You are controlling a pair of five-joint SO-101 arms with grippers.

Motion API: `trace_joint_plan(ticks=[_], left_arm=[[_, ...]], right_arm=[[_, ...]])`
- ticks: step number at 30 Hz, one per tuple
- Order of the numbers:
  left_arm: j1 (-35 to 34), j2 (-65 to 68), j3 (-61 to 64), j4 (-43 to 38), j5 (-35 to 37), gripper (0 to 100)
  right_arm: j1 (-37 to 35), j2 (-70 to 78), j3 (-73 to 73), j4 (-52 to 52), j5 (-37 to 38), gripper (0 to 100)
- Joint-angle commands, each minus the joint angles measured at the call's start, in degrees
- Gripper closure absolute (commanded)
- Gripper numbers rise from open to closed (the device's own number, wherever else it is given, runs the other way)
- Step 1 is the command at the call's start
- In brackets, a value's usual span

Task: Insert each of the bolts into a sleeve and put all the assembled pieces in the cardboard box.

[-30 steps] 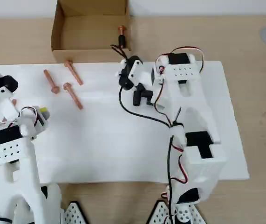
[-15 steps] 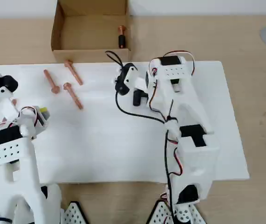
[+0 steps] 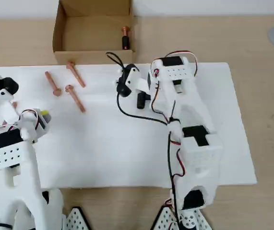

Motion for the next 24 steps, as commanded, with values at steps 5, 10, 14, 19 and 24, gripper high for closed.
trace_joint_plan(ticks=[5,10,14,19,24], left_arm=[[-0.53,-0.04,-0.18,-0.79,-0.18,76],[-0.53,-0.04,-0.18,-0.79,-0.18,76],[-0.53,-0.04,-0.18,-0.7,-0.18,76],[-0.53,-0.13,-0.18,-0.62,-1.49,76],[-0.53,-0.13,-0.18,-0.62,-1.58,76]], right_arm=[[-0.57,2.68,-5.23,0.09,0.88,77.0],[-0.22,2.59,-5.41,0.18,0.88,77.0],[-0.13,2.77,-4.79,0.7,2.29,77.0],[2.07,4.26,-3.56,1.32,3.25,77.0],[2.86,5.41,-3.82,1.41,3.25,77.1]])
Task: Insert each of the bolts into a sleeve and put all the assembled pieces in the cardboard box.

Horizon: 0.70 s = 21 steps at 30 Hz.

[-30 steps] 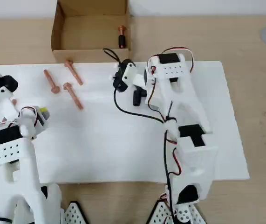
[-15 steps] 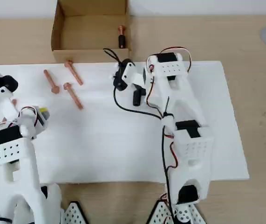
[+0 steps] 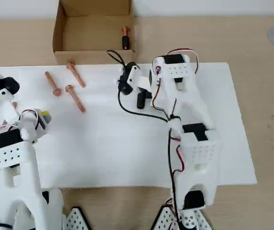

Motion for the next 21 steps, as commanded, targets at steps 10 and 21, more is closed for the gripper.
trace_joint_plan(ticks=[10,21], left_arm=[[-0.53,-0.13,-0.18,-0.62,-0.26,76],[-0.53,-0.13,-0.18,-0.62,-0.35,76]], right_arm=[[1.36,1.54,0.48,0.62,0.79,85.6],[1.36,1.54,0.4,1.49,0.7,93.5]])
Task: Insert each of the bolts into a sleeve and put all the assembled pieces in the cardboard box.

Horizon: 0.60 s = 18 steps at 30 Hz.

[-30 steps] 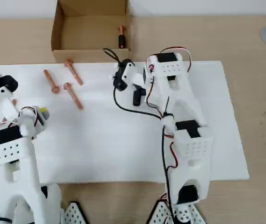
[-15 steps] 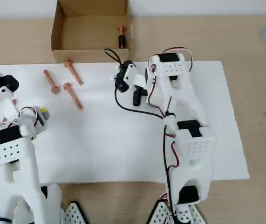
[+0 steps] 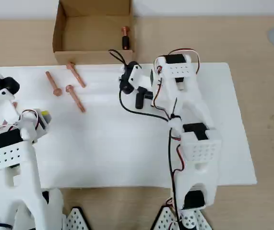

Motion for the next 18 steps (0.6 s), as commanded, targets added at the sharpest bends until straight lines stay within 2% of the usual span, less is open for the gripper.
trace_joint_plan(ticks=[1,9,18], left_arm=[[-0.53,-0.13,-0.18,-0.62,-0.35,76],[-0.53,-0.13,-0.18,-0.62,-0.35,76],[-0.53,-0.13,-0.18,-0.62,-0.35,76]], right_arm=[[0.92,1.19,0.66,1.76,0.7,93.6],[1.27,0.84,-2.24,2.99,-1.41,93.6],[0.75,-7.96,-13.32,11.87,-4.4,93.6]])
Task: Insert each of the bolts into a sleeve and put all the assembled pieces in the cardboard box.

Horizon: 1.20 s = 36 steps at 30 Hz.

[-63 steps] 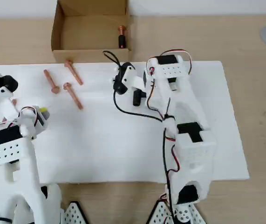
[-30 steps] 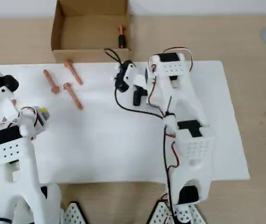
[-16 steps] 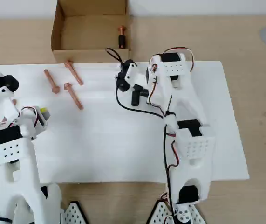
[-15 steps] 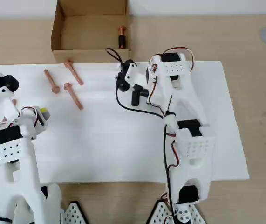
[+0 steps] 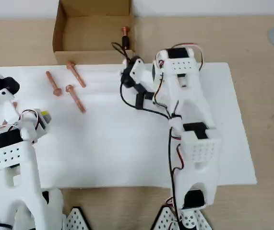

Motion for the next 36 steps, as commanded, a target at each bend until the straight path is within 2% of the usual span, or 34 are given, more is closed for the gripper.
trace_joint_plan(ticks=[1,8,15,17,20,25,27,31,36], left_arm=[[-0.53,-0.13,-0.18,-0.62,-0.35,76],[-0.53,-0.13,-0.18,-0.62,-0.35,76],[-0.62,-0.04,-1.58,-1.05,-0.97,76],[-0.53,0.48,-3.69,-0.62,-5.54,76],[-0.53,0.57,-6.33,-0.62,-16.09,76],[-0.88,0.57,-7.74,-1.05,-34.37,76],[-0.97,0.75,-7.47,-2.11,-38.42,76],[-3.25,4.18,-10.37,-2.37,-36.48,76],[-11.25,15.87,-20.48,5.8,-31.65,76]], right_arm=[[0.48,-6.99,-4.79,3.16,-0.62,93.6],[0.4,-11.47,-4.53,6.24,-0.79,93.6],[-7.69,-16.92,-5.05,5.8,-8.97,93.6],[-10.42,-20.62,-4.88,5.19,-10.29,93.6],[-12.79,-25.54,-4.53,5.36,-11.08,93.6],[-12.88,-29.49,-0.04,5.54,-11.08,93.6],[-12.88,-31.25,2.33,5.54,-11.08,93.6],[-12.88,-35.38,5.93,5.27,-11.08,93.6],[-12.88,-38.64,10.33,5.1,-10.99,93.6]])
